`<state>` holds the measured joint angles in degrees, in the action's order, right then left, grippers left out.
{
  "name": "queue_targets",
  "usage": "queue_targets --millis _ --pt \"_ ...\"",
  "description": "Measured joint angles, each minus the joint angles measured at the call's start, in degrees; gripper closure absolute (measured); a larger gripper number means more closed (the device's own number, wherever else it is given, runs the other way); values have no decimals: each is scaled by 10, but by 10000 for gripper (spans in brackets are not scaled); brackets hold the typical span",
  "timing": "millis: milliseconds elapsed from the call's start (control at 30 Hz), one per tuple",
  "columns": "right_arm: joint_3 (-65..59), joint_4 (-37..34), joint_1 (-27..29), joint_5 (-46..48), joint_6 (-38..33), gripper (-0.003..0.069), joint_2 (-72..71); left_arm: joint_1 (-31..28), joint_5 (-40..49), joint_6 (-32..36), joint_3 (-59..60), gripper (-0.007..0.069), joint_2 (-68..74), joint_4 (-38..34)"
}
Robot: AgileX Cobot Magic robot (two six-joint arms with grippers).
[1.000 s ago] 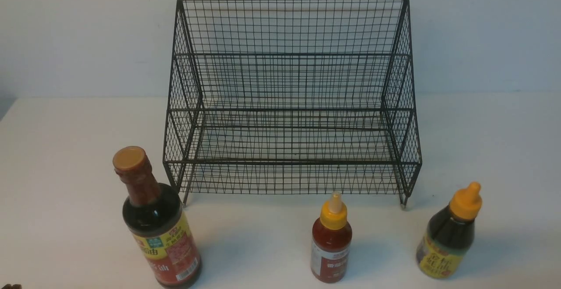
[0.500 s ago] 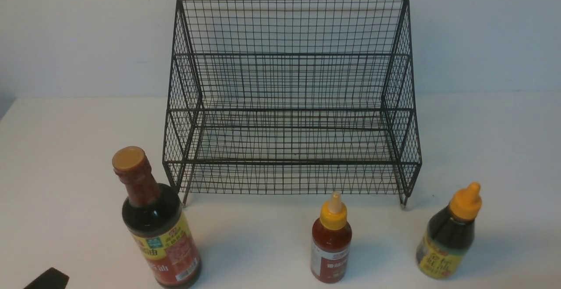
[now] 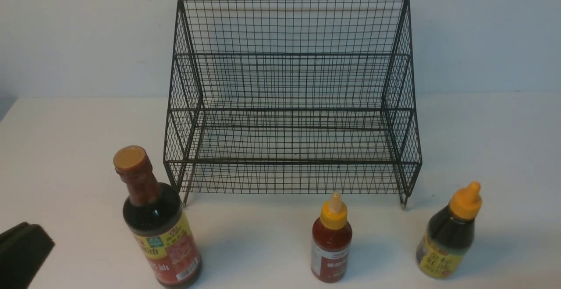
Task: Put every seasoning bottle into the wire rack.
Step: Use the left arm to grab the condiment bottle closest to it
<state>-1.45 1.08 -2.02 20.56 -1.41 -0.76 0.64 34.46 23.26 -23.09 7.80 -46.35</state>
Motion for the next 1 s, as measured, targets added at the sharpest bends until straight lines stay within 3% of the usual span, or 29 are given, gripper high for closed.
queue_targets --millis 67,133,233,267,300,333,467,500,567,633,833,1000 --pt "0 0 0 0 0 673 0 0 10 41 -6 457 42 -12" --pt "0 0 0 0 0 673 0 0 11 109 -7 316 104 -49" --pt "0 0 0 0 0 673 0 0 2 162 -7 221 143 -92" --pt "0 0 0 0 0 673 0 0 -18 238 -7 130 179 -147" --pt "0 0 0 0 0 673 0 0 -21 238 -7 121 183 -147" --pt "0 0 0 0 0 673 0 0 -39 309 -7 53 211 -192" --pt "0 0 0 0 2 673 0 0 -58 484 -7 -43 281 -324" --pt "0 0 0 0 2 673 0 0 -58 498 -7 -46 287 -338" --pt "0 0 0 0 2 673 0 0 -58 594 -7 -50 340 -444" --pt "0 0 0 0 2 673 0 0 -60 645 -8 -50 366 -479" --pt "0 0 0 0 2 673 0 0 -62 775 -9 -13 440 -503" --pt "0 0 0 0 2 673 0 0 -62 810 -9 54 481 -505"
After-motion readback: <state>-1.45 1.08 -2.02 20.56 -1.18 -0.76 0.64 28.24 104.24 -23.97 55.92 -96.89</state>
